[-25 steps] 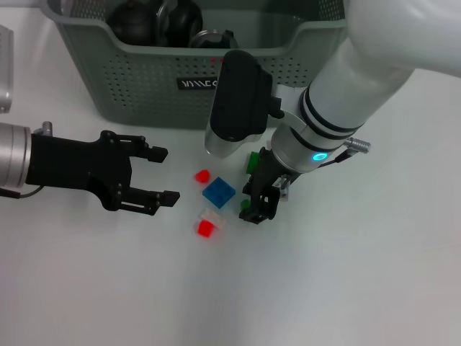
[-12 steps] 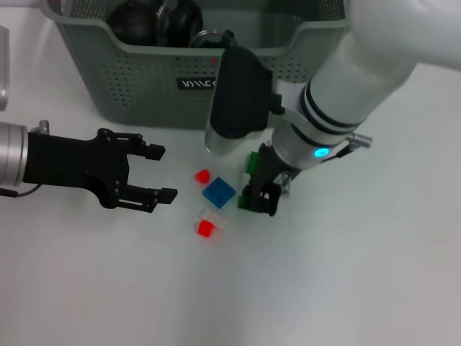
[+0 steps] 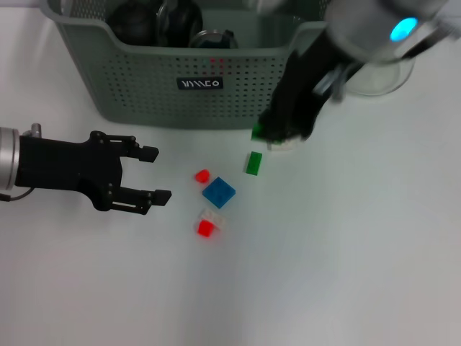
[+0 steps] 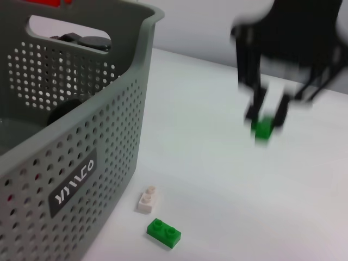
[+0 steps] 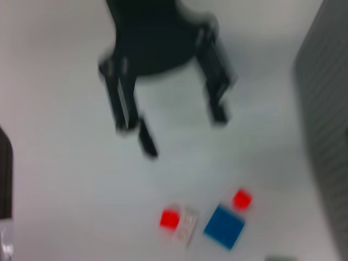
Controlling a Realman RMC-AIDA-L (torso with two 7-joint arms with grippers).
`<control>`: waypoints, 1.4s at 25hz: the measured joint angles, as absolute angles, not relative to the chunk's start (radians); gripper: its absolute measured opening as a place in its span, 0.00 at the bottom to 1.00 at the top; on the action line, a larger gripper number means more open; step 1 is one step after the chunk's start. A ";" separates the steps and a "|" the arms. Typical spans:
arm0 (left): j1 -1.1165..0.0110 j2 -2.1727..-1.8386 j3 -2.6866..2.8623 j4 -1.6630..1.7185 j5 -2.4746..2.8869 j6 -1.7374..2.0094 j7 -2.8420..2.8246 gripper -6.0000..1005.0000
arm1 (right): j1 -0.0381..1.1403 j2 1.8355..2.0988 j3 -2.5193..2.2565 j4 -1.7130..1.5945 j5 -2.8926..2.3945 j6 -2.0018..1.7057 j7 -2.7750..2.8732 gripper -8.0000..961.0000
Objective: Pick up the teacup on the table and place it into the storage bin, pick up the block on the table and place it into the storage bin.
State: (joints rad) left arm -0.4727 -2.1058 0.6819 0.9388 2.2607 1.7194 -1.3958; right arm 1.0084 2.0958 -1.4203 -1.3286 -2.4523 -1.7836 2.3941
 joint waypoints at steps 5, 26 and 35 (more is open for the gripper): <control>-0.475 -2.106 0.681 0.939 2.260 1.720 -1.396 0.79 | 1.124 2.097 -1.156 -1.398 -2.449 -1.881 2.430 0.18; -0.485 -2.108 0.683 0.940 2.259 1.717 -1.390 0.79 | 1.304 2.100 -1.209 -0.680 -2.742 -1.073 2.454 0.18; -0.485 -2.108 0.685 0.940 2.258 1.713 -1.389 0.79 | 1.304 2.104 -1.277 -0.589 -2.726 -0.975 2.456 0.18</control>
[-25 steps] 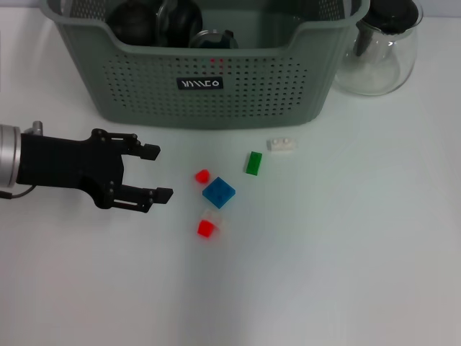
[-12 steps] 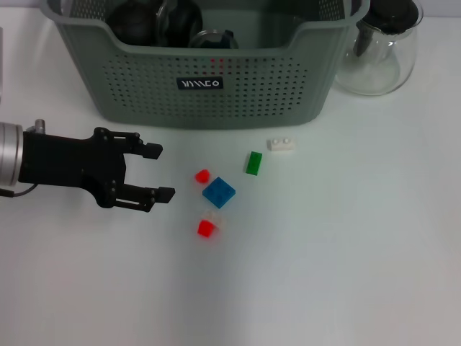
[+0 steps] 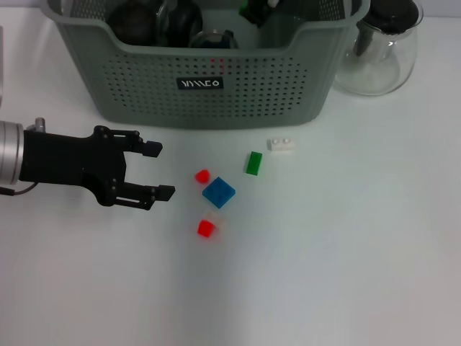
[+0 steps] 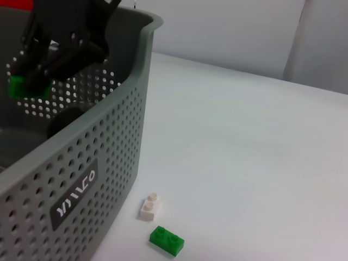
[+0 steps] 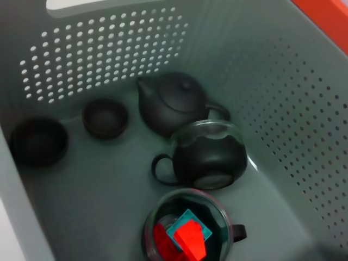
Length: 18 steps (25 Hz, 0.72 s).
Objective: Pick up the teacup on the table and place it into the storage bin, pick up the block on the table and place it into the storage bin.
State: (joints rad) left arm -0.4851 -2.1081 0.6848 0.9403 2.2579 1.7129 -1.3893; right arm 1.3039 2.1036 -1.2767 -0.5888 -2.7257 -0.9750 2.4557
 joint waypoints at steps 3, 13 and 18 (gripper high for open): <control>-0.485 -2.108 0.685 0.940 2.258 1.711 -1.390 0.79 | 1.304 2.103 -1.280 -0.595 -2.724 -0.981 2.462 0.20; -0.486 -2.107 0.683 0.940 2.258 1.711 -1.392 0.79 | 1.307 2.102 -1.281 -0.667 -2.690 -1.042 2.456 0.42; -0.483 -2.105 0.682 0.940 2.258 1.716 -1.394 0.79 | 1.243 2.098 -1.271 -0.874 -2.612 -1.154 2.455 0.53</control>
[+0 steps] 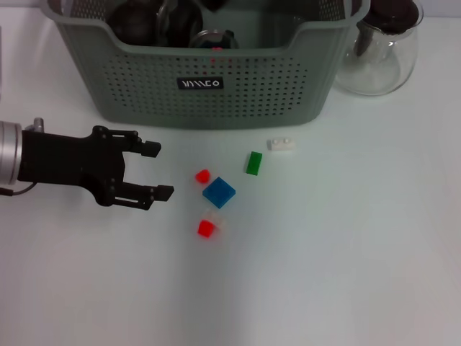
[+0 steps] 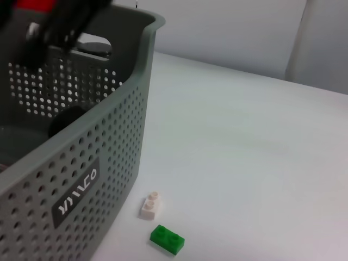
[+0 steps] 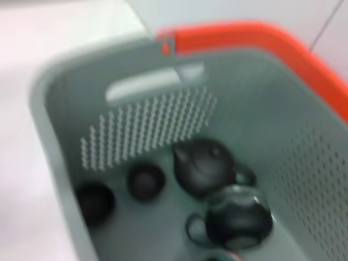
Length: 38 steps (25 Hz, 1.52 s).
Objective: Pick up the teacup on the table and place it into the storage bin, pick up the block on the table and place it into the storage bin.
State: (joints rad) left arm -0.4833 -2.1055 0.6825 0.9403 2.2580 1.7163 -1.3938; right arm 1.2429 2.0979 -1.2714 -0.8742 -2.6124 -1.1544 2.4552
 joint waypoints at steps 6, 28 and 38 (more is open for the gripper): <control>-0.477 -2.102 0.683 0.946 2.259 1.736 -1.396 0.79 | 1.074 2.096 -1.234 -1.297 -2.441 -1.329 2.466 0.77; -0.556 -2.168 1.116 1.252 2.582 1.766 -2.131 0.79 | 0.567 2.094 -1.240 -1.513 -2.231 -1.864 2.310 0.80; -0.612 -2.172 1.376 1.319 2.569 1.666 -2.605 0.79 | 0.616 2.088 -1.180 -1.343 -2.349 -1.819 2.150 0.80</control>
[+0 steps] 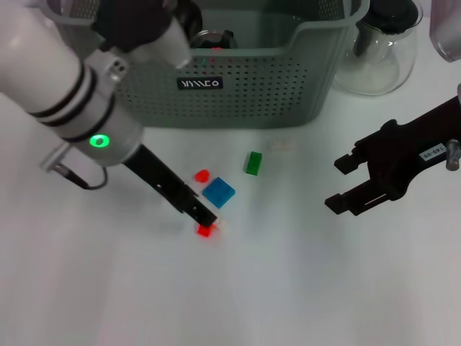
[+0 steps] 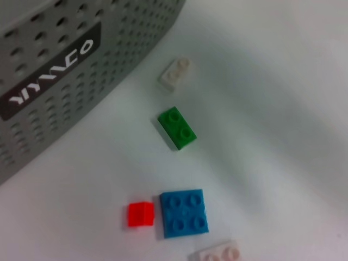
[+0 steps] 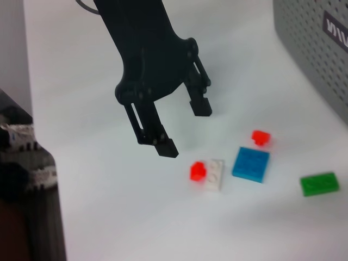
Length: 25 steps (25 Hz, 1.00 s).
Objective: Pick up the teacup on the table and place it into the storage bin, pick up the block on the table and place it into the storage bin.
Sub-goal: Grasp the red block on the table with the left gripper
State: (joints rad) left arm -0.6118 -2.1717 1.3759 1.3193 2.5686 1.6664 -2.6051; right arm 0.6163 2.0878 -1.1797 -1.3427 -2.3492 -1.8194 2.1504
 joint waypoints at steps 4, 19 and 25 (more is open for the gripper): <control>-0.613 -2.172 1.471 1.324 2.571 1.623 -2.728 0.79 | 0.621 2.088 -1.177 -1.338 -2.385 -1.814 2.110 0.79; -0.611 -2.177 1.628 1.269 2.599 1.515 -2.938 0.75 | 0.658 2.096 -1.181 -1.275 -2.445 -1.805 2.007 0.79; -0.605 -2.177 1.640 1.246 2.642 1.485 -2.949 0.73 | 0.672 2.098 -1.187 -1.250 -2.445 -1.793 1.999 0.79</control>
State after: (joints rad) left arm -0.6055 -2.1767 1.6400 1.2460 2.6421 1.4846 -2.9492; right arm 0.6717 2.0975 -1.1874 -1.2502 -2.4452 -1.7927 1.9990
